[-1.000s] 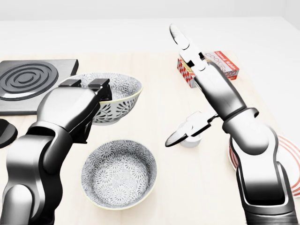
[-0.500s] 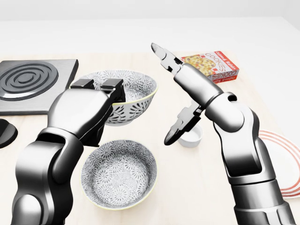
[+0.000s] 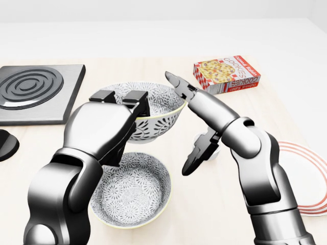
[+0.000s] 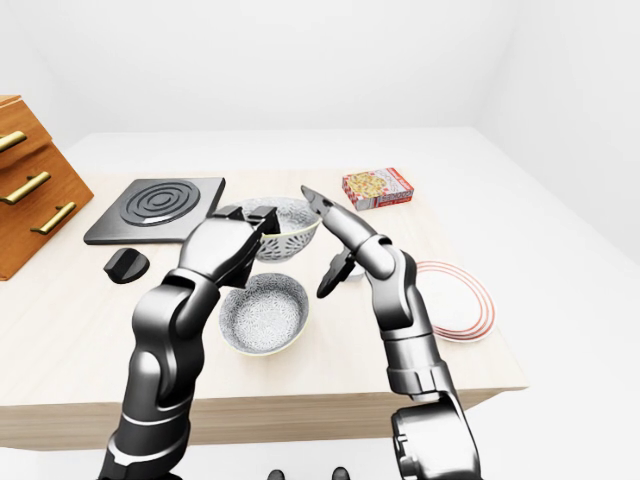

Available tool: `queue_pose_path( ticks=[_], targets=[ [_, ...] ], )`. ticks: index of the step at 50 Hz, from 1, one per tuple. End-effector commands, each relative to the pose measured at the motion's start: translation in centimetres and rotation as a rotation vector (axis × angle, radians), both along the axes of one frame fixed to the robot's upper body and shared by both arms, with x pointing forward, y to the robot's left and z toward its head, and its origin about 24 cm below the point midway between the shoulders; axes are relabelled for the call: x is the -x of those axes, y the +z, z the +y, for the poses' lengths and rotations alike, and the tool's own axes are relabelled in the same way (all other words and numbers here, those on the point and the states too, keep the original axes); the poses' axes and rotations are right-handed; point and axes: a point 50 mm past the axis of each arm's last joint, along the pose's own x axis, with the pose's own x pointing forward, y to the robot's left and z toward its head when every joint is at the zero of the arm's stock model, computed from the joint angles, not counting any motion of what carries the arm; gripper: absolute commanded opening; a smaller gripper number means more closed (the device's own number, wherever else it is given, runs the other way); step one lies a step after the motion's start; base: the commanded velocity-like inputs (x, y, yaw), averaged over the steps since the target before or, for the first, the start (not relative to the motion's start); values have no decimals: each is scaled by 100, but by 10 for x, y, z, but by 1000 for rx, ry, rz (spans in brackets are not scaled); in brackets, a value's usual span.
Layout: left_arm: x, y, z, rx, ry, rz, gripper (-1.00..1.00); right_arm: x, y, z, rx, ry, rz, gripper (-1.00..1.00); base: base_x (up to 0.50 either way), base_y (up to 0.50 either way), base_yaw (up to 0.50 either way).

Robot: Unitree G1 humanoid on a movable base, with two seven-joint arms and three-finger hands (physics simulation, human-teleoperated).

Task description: Pick the akita bowl from table center and place it on the plate.

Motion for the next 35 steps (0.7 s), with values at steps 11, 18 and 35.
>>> queue_pose_path(
  ticks=[11,18,35],
  targets=[
    [8,-1,-10,13,-42,-4,-100,-7,-4,6,-3,-2,25,-100,0,0,0],
    [9,0,-11,14,-46,-10,-100,-12,-4,8,-14,-7,32,-100,0,0,0],
    [12,1,-11,15,-45,-22,-100,-6,-3,5,-10,-3,18,-100,0,0,0]
  ],
)
